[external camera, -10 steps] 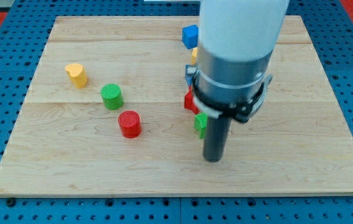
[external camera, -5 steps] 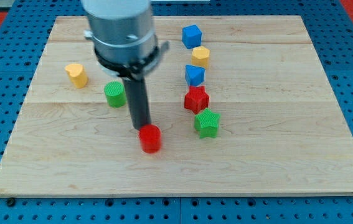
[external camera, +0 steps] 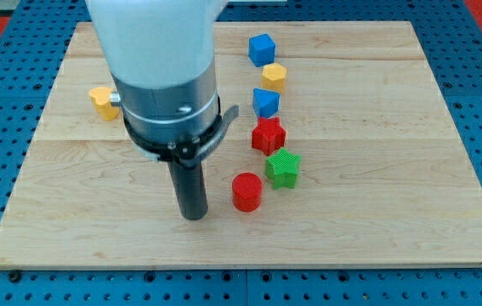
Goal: Move the red circle below the green star
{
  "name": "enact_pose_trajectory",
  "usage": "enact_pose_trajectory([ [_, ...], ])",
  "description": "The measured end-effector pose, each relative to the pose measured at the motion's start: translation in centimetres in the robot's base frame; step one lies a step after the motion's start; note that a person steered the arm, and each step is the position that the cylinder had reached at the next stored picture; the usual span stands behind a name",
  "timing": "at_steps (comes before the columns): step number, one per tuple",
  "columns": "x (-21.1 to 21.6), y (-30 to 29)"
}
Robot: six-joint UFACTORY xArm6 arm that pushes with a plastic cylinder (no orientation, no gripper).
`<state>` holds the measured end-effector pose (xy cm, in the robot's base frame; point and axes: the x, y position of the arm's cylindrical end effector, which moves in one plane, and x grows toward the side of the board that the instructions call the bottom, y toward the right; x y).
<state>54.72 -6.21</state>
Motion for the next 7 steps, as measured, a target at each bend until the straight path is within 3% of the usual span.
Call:
enact_pose_trajectory([
  [1, -3.2, -2.2],
  [2, -3.6, 1.3],
  [4, -0.9, 7.5],
  [6, 3.0, 3.0],
  [7, 2.4, 6.8],
])
